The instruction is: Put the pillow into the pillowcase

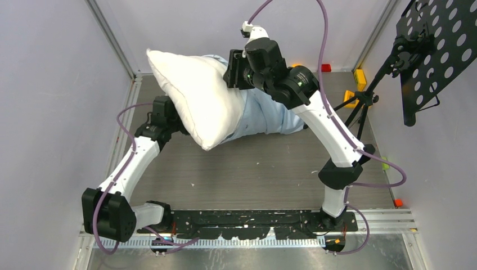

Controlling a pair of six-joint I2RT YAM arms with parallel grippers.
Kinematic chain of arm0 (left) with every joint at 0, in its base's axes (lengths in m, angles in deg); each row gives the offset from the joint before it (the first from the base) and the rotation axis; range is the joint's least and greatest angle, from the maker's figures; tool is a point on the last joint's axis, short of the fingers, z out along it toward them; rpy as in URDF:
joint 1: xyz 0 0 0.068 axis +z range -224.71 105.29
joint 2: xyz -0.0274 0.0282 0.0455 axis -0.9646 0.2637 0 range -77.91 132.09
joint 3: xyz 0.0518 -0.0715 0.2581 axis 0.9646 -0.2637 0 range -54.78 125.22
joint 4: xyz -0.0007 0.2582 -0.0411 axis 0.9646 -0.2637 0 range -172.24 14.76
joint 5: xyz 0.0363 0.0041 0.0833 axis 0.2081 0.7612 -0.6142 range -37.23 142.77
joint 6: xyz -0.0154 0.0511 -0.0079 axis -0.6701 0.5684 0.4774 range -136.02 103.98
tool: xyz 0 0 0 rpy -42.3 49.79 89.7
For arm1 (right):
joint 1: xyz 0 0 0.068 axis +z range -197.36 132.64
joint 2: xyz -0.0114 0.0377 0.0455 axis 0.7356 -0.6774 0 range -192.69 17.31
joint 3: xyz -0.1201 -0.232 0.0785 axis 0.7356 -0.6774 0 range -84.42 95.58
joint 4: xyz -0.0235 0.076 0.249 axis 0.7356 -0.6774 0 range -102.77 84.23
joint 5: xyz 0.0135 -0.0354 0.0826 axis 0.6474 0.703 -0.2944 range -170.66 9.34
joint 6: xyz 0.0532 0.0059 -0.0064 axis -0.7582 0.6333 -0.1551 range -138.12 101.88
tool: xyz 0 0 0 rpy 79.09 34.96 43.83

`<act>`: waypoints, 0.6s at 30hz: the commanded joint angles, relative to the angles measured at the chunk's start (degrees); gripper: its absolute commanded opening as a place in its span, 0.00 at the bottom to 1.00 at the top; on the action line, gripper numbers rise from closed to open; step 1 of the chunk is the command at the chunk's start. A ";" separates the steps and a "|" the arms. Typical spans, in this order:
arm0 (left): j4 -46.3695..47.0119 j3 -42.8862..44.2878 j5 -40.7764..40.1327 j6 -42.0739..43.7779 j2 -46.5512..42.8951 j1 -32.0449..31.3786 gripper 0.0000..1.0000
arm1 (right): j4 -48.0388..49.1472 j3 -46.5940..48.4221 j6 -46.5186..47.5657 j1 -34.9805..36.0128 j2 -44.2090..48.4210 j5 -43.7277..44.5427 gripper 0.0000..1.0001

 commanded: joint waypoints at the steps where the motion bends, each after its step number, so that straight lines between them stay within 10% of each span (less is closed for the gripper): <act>1: 0.87 5.33 -1.83 1.00 -1.40 -0.10 0.00 | -2.74 -3.86 0.51 -0.27 4.85 4.07 0.54; 12: 0.54 7.30 -1.63 1.10 1.24 -0.14 0.00 | -1.65 -11.77 -0.39 0.58 13.18 8.47 0.63; 18: -0.08 8.19 -1.74 1.37 1.67 -0.08 0.00 | -3.98 -12.17 -0.18 3.22 12.37 14.06 0.43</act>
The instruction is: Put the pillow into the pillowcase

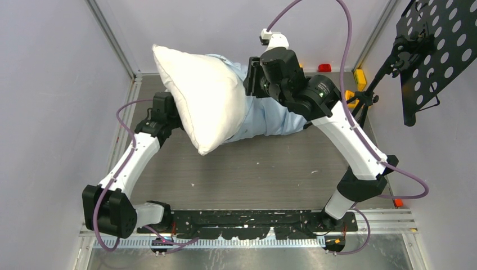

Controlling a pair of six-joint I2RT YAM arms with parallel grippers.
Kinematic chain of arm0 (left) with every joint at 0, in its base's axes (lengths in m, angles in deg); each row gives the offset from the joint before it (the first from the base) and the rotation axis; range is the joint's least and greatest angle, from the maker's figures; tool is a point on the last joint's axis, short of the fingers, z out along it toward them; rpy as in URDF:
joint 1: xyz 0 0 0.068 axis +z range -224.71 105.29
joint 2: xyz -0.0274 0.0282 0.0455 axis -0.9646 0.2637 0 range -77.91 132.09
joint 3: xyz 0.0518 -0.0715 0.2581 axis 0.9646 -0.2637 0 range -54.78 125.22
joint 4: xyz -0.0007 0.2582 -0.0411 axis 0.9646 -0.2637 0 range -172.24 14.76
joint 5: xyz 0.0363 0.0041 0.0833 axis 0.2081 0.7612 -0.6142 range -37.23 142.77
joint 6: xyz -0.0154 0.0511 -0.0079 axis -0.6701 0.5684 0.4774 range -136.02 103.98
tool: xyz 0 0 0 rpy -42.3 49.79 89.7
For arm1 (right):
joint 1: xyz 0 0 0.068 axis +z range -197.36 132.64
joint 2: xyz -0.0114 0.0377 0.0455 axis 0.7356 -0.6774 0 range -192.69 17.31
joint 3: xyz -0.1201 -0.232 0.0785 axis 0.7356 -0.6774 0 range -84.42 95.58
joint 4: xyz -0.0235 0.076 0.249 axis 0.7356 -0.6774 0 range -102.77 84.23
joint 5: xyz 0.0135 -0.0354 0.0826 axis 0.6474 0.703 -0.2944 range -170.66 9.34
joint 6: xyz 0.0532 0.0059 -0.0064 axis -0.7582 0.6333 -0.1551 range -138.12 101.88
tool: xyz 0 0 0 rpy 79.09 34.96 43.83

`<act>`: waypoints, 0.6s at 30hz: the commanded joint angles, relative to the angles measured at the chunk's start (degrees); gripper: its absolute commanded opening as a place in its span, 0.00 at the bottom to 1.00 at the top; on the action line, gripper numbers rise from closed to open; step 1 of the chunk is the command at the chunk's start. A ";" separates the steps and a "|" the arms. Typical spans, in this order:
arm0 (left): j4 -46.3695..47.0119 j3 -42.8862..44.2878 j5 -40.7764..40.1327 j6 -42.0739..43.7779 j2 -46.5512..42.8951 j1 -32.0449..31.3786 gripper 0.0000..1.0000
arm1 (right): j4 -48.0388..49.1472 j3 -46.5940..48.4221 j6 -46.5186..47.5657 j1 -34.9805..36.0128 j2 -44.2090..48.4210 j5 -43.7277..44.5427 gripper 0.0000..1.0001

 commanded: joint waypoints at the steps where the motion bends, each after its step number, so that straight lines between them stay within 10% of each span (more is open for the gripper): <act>1: 1.11 3.59 -0.90 1.11 -0.03 -0.06 0.00 | -1.77 0.35 0.18 2.04 0.32 6.69 0.39; 10: -4.44 13.44 -0.91 5.96 0.42 -0.11 0.00 | -5.21 15.53 5.99 2.14 -7.29 5.77 0.01; 18: -10.34 46.69 -4.47 10.33 5.61 -0.14 0.00 | 18.00 13.61 14.67 1.88 -0.91 11.75 0.00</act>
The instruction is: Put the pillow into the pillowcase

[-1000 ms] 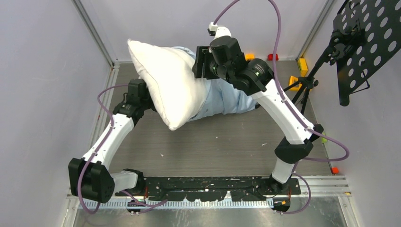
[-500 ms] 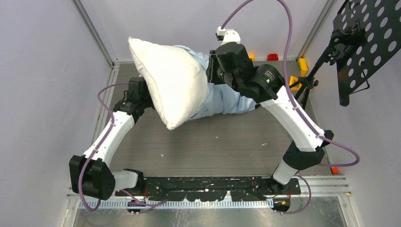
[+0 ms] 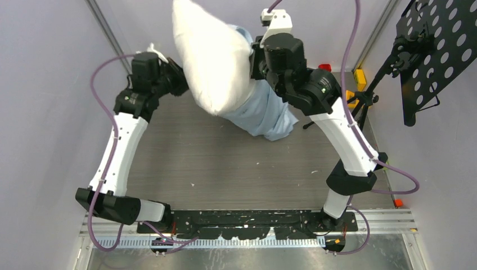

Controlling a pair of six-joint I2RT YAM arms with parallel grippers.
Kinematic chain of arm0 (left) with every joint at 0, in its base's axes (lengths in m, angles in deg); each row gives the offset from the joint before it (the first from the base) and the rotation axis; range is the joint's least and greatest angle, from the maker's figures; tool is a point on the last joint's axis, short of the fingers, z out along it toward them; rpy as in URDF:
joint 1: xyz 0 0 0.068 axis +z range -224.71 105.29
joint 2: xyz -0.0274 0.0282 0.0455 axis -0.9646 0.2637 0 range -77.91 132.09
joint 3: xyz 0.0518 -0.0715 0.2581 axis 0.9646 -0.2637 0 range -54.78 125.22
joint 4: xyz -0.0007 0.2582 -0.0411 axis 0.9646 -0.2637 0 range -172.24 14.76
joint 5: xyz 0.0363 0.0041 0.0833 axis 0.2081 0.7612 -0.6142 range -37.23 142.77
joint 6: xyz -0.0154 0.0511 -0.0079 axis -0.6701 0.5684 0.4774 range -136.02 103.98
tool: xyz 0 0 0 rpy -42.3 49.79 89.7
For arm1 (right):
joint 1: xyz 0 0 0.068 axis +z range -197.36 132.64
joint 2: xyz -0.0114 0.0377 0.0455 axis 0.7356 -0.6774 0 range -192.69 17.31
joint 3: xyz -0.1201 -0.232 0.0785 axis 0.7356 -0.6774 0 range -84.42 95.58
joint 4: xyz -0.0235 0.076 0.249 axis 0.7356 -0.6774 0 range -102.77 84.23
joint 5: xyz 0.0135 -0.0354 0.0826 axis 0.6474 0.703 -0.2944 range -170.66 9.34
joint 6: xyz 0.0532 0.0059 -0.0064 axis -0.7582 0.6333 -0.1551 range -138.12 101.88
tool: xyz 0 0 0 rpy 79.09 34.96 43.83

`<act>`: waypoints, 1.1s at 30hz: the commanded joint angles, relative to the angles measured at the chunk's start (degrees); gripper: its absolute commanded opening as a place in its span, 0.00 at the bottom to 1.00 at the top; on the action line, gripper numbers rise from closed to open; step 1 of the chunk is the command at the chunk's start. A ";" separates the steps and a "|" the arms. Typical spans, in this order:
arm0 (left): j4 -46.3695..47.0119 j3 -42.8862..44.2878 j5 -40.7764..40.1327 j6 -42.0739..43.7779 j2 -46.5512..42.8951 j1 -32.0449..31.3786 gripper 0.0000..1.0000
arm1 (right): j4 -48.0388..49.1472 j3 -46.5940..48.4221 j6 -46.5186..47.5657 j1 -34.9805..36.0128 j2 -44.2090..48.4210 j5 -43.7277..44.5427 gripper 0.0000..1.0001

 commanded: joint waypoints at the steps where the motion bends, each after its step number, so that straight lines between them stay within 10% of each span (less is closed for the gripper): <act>1: 4.81 20.59 -2.02 2.16 0.88 0.01 0.00 | 19.33 -1.91 6.57 -0.10 7.04 2.81 0.00; 13: 1.79 54.37 -2.22 0.11 15.63 -3.61 0.00 | 37.36 7.42 13.28 -0.10 6.92 -0.14 0.00; 23: 15.13 63.32 -8.69 -9.03 17.82 -1.03 0.00 | 41.42 -24.02 9.84 -0.40 18.88 4.27 0.00; 33: 10.52 46.77 -2.65 -5.41 12.99 -5.38 0.00 | 35.16 14.76 12.42 -3.03 4.23 1.41 0.00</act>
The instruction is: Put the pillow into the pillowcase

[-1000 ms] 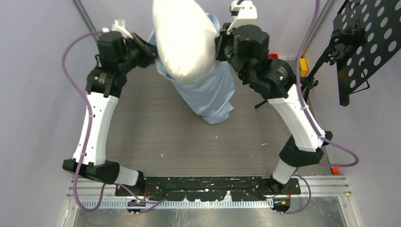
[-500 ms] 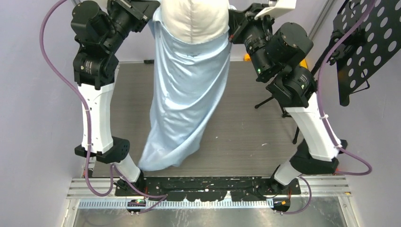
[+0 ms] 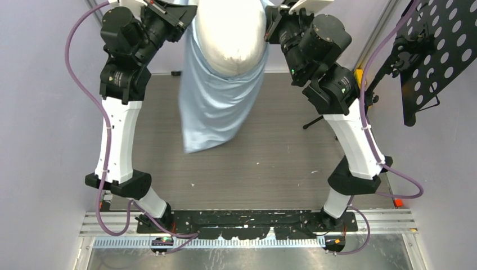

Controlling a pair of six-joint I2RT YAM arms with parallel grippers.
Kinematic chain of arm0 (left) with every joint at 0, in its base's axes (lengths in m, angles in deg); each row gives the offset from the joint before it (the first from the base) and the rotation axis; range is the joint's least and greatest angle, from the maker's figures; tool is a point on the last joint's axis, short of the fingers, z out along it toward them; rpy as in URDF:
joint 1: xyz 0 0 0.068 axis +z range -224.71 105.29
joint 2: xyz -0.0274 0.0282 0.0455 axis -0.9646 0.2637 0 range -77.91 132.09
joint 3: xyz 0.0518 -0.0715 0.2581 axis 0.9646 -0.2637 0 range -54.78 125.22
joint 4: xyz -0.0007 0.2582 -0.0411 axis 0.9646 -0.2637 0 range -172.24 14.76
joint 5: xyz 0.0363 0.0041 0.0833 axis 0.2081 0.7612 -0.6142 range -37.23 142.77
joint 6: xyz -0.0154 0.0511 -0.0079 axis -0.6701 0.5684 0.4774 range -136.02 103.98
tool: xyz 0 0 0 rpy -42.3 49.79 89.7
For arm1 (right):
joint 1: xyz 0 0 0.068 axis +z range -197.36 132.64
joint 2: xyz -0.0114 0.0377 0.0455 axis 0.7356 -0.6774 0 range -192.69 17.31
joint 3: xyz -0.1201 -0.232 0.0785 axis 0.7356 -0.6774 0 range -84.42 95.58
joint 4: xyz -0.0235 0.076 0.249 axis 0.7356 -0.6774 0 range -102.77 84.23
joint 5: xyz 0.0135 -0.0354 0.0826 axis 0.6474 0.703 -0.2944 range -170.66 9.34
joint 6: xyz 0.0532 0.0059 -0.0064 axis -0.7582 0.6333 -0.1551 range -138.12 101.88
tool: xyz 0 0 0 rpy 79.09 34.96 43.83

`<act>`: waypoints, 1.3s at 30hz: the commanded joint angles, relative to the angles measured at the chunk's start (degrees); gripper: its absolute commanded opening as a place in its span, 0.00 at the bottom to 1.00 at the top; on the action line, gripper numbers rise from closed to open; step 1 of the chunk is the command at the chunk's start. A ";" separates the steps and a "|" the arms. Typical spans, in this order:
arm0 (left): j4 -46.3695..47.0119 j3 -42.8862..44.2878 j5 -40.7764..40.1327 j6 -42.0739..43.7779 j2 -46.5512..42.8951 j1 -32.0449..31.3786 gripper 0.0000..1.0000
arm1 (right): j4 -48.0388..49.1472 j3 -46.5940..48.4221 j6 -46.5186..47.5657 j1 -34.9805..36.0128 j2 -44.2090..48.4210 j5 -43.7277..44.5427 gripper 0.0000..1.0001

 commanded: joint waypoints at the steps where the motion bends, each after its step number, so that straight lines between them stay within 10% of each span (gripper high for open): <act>1: 1.48 4.60 -0.70 3.12 -0.67 -0.42 0.00 | 5.62 13.39 -2.35 -0.01 0.24 -3.62 0.00; 7: 6.21 19.43 -0.81 -10.89 8.34 7.75 0.00 | 10.19 -11.60 -4.42 0.62 8.54 -2.40 0.00; 16: -2.03 -2.96 3.02 3.66 0.45 -3.39 0.00 | 2.49 14.12 -10.71 -11.50 -3.26 -8.08 0.00; 27: -5.72 9.89 10.97 -4.06 9.38 9.53 0.01 | -3.03 5.74 -19.01 -10.86 -4.45 -18.69 0.00; 39: -10.19 -21.88 11.36 12.67 -12.00 7.01 0.65 | -6.77 5.08 -21.55 -10.46 -5.14 -22.41 0.00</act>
